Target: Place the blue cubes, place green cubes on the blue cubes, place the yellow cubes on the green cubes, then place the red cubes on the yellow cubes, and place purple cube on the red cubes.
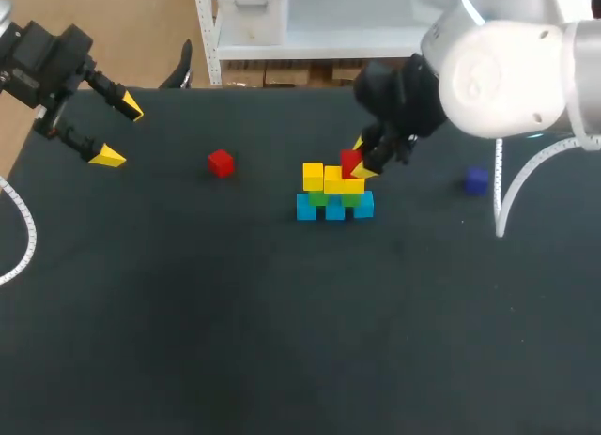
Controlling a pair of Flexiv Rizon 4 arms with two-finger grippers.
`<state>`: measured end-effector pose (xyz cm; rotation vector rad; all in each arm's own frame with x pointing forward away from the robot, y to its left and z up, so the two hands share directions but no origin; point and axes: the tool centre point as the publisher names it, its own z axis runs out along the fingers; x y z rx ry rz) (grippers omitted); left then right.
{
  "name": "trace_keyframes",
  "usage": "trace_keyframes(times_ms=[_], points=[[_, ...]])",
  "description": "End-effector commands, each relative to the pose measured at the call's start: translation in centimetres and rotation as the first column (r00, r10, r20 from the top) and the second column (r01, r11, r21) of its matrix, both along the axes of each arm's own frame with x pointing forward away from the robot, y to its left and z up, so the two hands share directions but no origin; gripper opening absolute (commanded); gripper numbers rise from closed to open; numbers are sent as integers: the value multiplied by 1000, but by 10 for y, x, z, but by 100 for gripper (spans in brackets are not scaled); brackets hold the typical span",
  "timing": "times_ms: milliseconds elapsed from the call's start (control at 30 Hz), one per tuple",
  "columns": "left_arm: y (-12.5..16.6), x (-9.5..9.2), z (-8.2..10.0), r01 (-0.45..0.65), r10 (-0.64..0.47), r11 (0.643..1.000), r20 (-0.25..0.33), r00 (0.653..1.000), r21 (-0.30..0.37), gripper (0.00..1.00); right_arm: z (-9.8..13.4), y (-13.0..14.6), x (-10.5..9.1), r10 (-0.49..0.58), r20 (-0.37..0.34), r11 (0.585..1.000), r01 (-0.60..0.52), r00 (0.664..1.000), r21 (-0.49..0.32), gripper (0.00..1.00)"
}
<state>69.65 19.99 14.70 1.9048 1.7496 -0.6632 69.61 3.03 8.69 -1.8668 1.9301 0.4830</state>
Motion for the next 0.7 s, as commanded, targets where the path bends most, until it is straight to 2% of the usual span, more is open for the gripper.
trace_keyframes(times_ms=[33,700], points=[[0,1,0,3,-3,1000,0,1000,0,100,-3,5,2,0,11,1000,0,1000,-9,0],[0,1,0,3,-3,1000,0,1000,0,100,-7,6,8,-18,7,1000,18,1000,-11,0]])
